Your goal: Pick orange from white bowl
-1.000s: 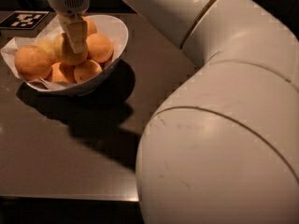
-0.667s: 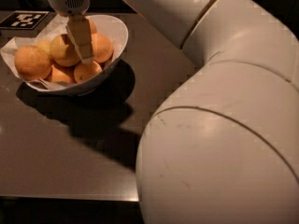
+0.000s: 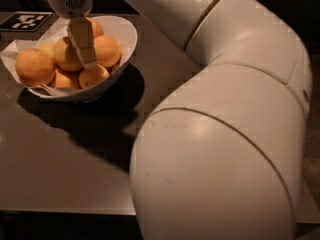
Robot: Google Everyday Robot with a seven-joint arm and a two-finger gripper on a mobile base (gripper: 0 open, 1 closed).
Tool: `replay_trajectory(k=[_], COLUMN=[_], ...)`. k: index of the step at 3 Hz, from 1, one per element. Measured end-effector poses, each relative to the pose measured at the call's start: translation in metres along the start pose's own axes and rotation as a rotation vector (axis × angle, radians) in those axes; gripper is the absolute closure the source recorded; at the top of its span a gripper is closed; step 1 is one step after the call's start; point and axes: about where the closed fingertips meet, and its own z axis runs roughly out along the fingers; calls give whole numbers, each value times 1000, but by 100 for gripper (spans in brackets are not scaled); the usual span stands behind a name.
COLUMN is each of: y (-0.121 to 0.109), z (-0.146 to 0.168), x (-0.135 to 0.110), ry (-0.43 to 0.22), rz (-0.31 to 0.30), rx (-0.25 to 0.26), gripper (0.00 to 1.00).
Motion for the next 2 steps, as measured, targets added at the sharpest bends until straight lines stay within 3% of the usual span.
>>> replay_trajectory(k=[2], y=[-8], z=[14], x=[0], ry=[-9], rz=[-14], rx=[-60], gripper=[22])
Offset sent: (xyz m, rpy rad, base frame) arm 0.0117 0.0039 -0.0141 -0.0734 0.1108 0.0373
